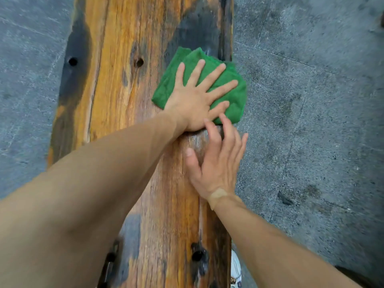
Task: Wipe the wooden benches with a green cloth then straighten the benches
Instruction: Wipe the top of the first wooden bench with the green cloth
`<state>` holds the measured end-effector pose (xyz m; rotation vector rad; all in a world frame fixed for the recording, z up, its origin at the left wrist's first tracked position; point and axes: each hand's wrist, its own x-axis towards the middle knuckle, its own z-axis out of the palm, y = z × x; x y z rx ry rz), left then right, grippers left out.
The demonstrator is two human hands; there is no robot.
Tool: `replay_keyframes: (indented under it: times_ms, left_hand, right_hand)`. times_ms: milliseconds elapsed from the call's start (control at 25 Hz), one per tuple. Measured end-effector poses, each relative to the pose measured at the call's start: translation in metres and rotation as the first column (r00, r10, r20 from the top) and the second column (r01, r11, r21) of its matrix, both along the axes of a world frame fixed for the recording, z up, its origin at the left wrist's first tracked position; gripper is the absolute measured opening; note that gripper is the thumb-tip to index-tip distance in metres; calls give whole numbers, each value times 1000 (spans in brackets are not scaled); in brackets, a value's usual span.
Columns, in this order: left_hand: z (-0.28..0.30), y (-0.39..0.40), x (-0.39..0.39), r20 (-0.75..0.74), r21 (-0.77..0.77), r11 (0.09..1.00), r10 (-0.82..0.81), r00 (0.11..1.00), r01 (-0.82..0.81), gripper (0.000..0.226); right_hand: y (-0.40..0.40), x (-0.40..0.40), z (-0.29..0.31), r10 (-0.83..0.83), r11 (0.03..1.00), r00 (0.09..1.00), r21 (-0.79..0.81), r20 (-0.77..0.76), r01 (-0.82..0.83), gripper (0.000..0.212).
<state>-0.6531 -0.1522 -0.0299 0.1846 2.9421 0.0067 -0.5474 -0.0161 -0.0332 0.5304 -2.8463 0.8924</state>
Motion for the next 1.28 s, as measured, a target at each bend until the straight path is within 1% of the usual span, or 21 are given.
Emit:
replay_keyframes:
  times_ms: [80, 160, 200, 240, 280, 320, 360, 400, 440, 520, 600, 640, 680, 720, 800, 880, 920, 1000, 1080, 1160, 1280]
  left_hand:
    - [3, 16, 52, 29, -19, 995, -93, 995, 94, 62]
    - [9, 39, 123, 67, 84, 985, -159, 985, 153, 66]
    - [10, 50, 163, 60, 137, 970, -208, 976, 199, 62]
    - [13, 58, 202, 60, 160, 952, -273, 960, 260, 58]
    - [15, 62, 232, 75, 149, 931, -345, 935, 332, 56]
    - [15, 60, 246, 86, 126, 905, -417, 905, 406, 57]
    - [12, 53, 243, 78, 124, 881, -468, 880, 457, 58]
    - [9, 47, 229, 33, 126, 879, -466, 884, 459, 59]
    - [7, 42, 208, 10, 126, 903, -414, 910, 410, 59]
    - [4, 31, 157, 2, 125, 970, -210, 978, 209, 61]
    - [2, 24, 105, 14, 95, 995, -33, 999, 32, 65]
    - [2, 19, 80, 15, 72, 997, 23, 1000, -24, 64]
    - [3, 15, 55, 25, 65, 995, 80, 996, -82, 62]
    - [6, 7, 33, 38, 73, 986, 148, 988, -151, 60]
    - [9, -13, 10, 47, 88, 958, 270, 962, -273, 60]
    - [5, -36, 9, 7, 120, 922, 369, 929, -367, 62]
    - [1, -51, 17, -14, 137, 897, 426, 905, -420, 62]
    - [-3, -88, 37, -50, 148, 819, 566, 823, -555, 62]
    - [-4, -123, 55, -69, 144, 716, 696, 715, -683, 61]
    - [-6, -146, 66, -68, 142, 619, 785, 616, -773, 60]
    - [-8, -163, 57, -59, 140, 497, 868, 494, -856, 61]
  right_hand:
    - [7, -6, 8, -147, 983, 988, -109, 43, 150, 60]
    - [9, -18, 21, -243, 954, 960, -143, 140, 262, 58]
    - [9, -24, 28, -242, 955, 953, -128, 180, 267, 57]
    - [9, -28, 34, -205, 969, 957, -94, 207, 228, 56]
    - [10, -31, 36, -145, 986, 965, -48, 218, 159, 55]
    - [12, -33, 35, -86, 996, 972, -3, 219, 89, 54]
    - [15, -34, 31, -44, 999, 976, 34, 214, 38, 53]
    - [19, -35, 27, -31, 999, 977, 47, 212, 21, 52]
    - [23, -37, 23, -47, 998, 977, 43, 207, 39, 51]
    - [27, -44, 18, -134, 991, 967, 8, 217, 136, 50]
    - [27, -49, 14, -193, 980, 956, -12, 222, 200, 52]
    - [26, -51, 12, -182, 982, 962, -9, 205, 188, 54]
    - [25, -53, 11, -140, 990, 974, 6, 176, 141, 57]
    - [21, -56, 10, -65, 998, 987, 31, 150, 61, 59]
    - [6, -63, 11, 86, 989, 990, 107, 113, -98, 63]
    - [-17, -76, 9, 143, 973, 986, 168, 87, -156, 65]
    - [-30, -83, 9, 145, 971, 985, 175, 96, -160, 66]
    - [-53, -96, 7, 149, 967, 977, 186, 152, -176, 67]
    - [-63, -100, 0, 155, 941, 972, 274, 177, -200, 67]
    - [-65, -96, -4, 160, 912, 974, 355, 159, -207, 69]
    - [-68, -95, -3, 158, 897, 974, 390, 160, -209, 71]
